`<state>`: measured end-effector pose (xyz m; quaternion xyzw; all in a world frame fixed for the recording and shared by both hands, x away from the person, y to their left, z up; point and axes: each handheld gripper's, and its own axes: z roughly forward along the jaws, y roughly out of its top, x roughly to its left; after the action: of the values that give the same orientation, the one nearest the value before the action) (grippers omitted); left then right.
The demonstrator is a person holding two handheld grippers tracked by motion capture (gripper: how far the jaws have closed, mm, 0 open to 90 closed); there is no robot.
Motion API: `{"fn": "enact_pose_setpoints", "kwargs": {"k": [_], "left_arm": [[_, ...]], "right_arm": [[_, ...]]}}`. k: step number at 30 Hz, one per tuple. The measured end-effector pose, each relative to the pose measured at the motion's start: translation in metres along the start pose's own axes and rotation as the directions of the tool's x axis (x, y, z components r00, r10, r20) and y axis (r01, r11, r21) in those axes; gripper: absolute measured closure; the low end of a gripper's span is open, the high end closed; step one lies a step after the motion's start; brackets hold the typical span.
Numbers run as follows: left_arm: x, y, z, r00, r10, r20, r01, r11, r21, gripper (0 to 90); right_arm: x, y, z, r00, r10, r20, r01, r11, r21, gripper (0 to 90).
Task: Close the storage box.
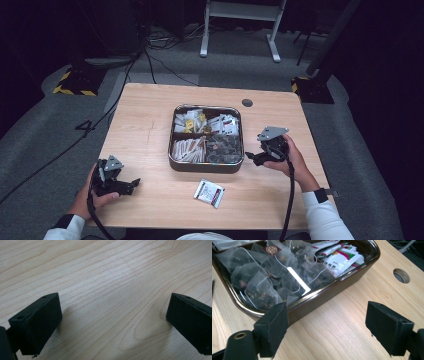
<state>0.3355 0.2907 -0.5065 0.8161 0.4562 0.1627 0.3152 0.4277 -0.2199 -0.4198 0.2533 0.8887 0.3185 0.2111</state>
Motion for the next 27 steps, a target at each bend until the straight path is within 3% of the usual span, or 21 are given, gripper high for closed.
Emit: {"fn": "enact_pose_setpoints", "kwargs": {"k": [27], "left_arm": [[0.000, 0.000, 0.000, 1.0000, -0.004, 0.000, 0.004, 1.0000, -0.001, 0.5]], "right_arm": [[-0.005, -0.041, -0.007, 0.9986, 0.052, 0.012, -0.053, 0.9970, 0.057, 19.4]]}}
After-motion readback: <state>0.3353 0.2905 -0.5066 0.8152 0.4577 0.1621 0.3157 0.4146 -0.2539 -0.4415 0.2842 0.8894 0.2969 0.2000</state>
